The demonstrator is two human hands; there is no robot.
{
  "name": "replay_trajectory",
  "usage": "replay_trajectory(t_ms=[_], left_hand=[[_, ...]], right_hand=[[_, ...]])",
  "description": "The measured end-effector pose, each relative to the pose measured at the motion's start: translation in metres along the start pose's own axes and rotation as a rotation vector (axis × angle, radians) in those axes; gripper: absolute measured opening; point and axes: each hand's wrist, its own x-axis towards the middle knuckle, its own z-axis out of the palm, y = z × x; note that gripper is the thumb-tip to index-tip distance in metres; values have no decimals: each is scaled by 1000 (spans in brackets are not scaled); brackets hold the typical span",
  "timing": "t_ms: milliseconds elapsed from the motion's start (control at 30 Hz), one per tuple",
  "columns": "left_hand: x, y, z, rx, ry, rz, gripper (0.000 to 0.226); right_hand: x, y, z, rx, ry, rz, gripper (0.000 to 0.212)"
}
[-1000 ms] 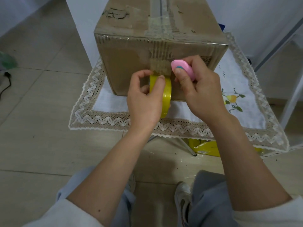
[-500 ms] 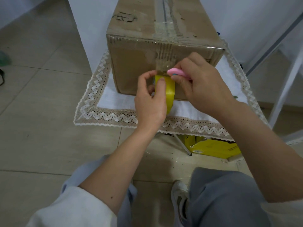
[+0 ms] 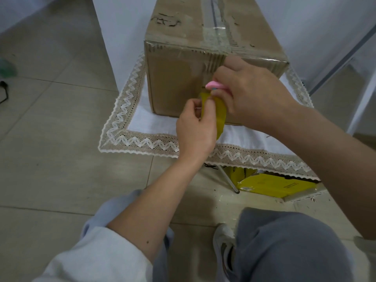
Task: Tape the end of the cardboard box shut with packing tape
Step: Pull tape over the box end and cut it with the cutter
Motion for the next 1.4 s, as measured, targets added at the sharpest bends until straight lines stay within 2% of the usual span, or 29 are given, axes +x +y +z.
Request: replay_trajectory(t_ms=[167, 333, 833, 1400], left_hand=[[-4, 4, -1, -5, -85, -6, 45], [-5, 6, 0, -28, -113, -18, 45], [-7, 5, 3, -34, -75, 23, 45], [-7, 2, 8, -6, -44, 38, 43]], right_hand=[[1, -3, 0, -56, -10, -50, 23], [2, -5, 2, -92, -19, -60, 18], [3, -11, -1, -140, -76, 22, 19], [-5, -8, -2, -133, -45, 50, 21]])
